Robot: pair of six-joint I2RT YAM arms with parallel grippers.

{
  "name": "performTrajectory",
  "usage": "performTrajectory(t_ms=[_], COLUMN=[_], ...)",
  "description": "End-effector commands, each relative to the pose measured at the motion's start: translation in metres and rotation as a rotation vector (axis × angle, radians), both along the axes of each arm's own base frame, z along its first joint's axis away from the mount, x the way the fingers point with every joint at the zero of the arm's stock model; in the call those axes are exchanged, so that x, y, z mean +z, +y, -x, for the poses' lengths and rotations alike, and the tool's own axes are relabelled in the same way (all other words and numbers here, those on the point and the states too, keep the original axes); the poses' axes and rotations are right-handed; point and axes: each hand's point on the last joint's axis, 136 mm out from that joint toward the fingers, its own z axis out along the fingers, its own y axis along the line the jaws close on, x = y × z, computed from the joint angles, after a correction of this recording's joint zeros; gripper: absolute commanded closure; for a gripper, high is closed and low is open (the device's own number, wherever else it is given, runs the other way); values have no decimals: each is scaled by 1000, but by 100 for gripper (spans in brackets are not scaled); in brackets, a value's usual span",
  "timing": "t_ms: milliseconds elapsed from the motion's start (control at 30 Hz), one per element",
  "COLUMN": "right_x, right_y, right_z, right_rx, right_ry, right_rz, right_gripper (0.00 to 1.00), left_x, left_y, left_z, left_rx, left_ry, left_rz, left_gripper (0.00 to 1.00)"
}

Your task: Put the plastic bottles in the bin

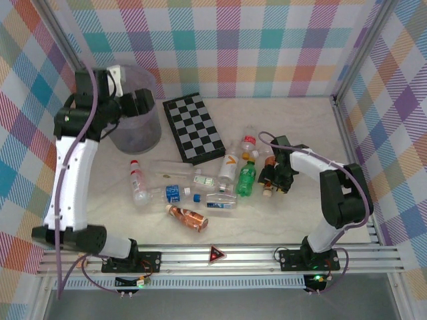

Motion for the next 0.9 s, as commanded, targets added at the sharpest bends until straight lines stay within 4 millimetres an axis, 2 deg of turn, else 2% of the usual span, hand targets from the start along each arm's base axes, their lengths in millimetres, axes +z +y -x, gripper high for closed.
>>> performTrajectory(t_ms=[0, 133, 233, 300, 467, 633, 867], right_x=[-7, -12, -9, -4, 7, 20, 53], right_y=[0, -2, -2, -3, -5, -7, -1], right_z=[0, 3, 5, 7, 8, 13, 14], right_rx=[1, 7, 6, 5, 17, 31, 71], right_ry=[9, 26, 33, 29, 19, 7, -34], right_rz=[14, 26, 27, 28, 36, 35, -11], right_gripper=[36, 40, 46, 49, 53, 59, 65], left_x=[1, -36, -68, -83, -79, -74, -87], left_y=[-40, -65, -76, -77, -99, -110, -125], left_z=[6, 18, 20, 17, 1, -10, -23], left_rx=[-91, -110, -99, -76, -144, -171, -195], left_ry=[-34, 33, 82, 93, 78, 80, 112], left_rz=[206, 271, 346, 386, 515, 567, 670], left_gripper=[12, 12, 12, 12, 12, 11, 11])
